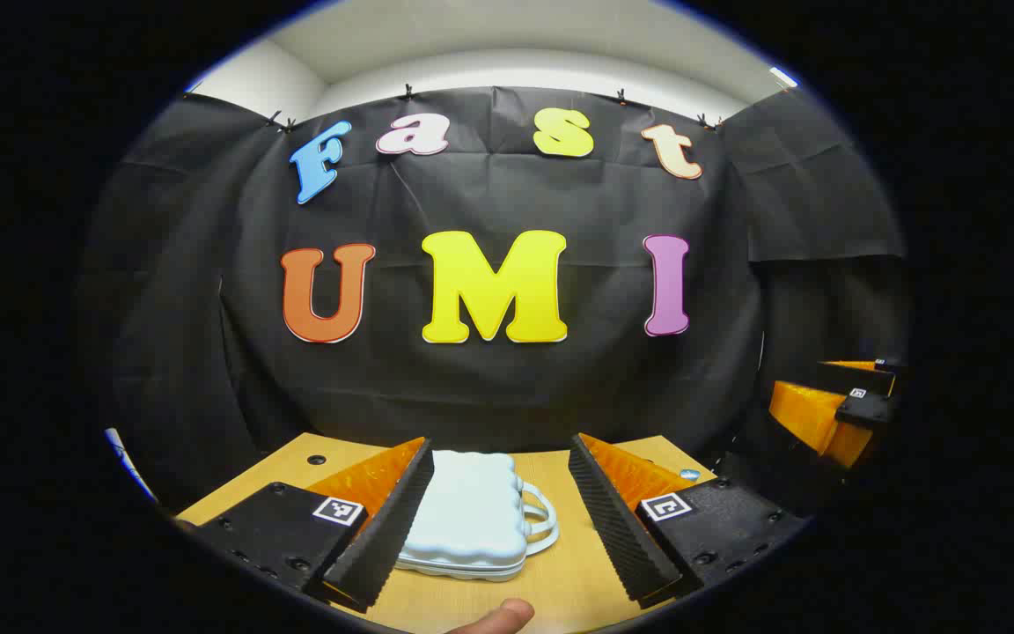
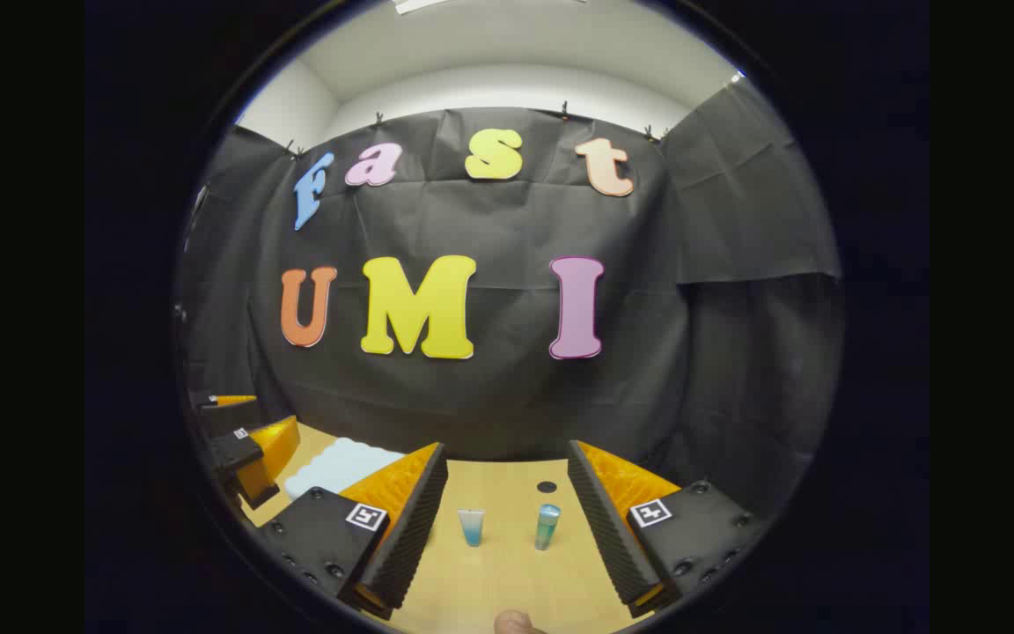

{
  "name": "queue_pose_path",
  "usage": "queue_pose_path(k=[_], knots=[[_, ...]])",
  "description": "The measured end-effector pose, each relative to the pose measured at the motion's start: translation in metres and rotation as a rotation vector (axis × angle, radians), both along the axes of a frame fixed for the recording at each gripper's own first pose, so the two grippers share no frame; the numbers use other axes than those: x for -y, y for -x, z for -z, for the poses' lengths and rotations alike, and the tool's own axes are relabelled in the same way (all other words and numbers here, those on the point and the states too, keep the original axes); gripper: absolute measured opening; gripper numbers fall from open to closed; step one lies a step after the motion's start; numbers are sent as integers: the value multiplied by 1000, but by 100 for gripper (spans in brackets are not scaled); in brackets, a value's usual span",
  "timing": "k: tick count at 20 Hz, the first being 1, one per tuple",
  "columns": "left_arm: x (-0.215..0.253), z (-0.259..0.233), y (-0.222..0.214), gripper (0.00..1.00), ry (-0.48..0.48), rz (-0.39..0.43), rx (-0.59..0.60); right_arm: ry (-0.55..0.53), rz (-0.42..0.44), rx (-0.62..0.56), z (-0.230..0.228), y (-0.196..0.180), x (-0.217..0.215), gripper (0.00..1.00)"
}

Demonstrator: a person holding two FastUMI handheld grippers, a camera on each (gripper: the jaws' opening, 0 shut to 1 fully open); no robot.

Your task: First open the suitcase, pack the skin care products into it, and then close the suitcase.

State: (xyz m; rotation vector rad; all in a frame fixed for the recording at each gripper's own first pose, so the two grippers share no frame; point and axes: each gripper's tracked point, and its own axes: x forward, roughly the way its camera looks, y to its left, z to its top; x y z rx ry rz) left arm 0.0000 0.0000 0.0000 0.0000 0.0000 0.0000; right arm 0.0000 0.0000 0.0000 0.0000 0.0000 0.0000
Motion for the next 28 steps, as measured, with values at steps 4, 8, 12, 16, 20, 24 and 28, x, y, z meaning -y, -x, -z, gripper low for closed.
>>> queue_pose_path(k=[4,8,12,16,20,24,28], knots=[[6,-3,-8,98,-9,-19,14,-16,7,-8,0,-9,12,81],[17,1,-15,98,-11,-5,-4,-28,34,-23,4,-17,27,81],[26,6,-19,98,-10,8,-16,-14,35,-31,6,-22,34,81],[34,14,-23,98,-21,18,-27,28,12,-21,6,-22,27,81],[28,29,-38,99,-128,-14,-16,99,6,18,0,-28,34,80],[25,75,-61,98,-261,-13,-57,125,63,41,-7,-38,75,80],[32,124,-80,98,-441,-6,-106,95,121,25,-4,-40,117,80]])
